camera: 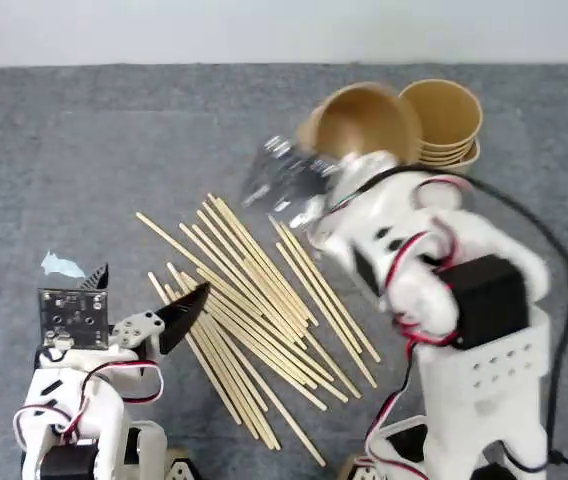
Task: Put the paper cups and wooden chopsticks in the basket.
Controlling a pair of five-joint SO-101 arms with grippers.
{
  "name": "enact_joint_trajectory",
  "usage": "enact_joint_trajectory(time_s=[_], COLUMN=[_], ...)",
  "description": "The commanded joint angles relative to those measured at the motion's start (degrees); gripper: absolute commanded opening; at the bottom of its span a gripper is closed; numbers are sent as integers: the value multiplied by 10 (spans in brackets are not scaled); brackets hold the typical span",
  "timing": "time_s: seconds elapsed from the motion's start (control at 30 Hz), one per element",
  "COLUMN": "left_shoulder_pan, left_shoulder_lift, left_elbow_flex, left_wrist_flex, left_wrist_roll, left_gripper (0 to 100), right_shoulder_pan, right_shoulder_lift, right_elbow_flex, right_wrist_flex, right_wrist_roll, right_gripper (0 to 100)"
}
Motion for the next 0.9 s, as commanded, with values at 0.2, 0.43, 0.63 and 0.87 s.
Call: enact_joint_trajectory(time_s=[0.2,0.43,0.63,0.87], left_shoulder_pan=[-42,-42,-42,-41], left_shoulder_lift=[-9,-9,-9,-9], left_elbow_flex=[-3,-3,-2,-2], left_wrist_flex=[-4,-2,-2,6], left_wrist_roll=[34,34,34,35], left_gripper=[445,445,445,445], right_shoulder_pan=[177,212,216,201], right_shoulder_lift=[13,87,128,127], right_elbow_flex=[-28,-28,-29,-40], right_wrist_flex=[-136,-138,-100,-82], right_wrist_roll=[7,28,28,27], right_gripper=[10,10,14,15])
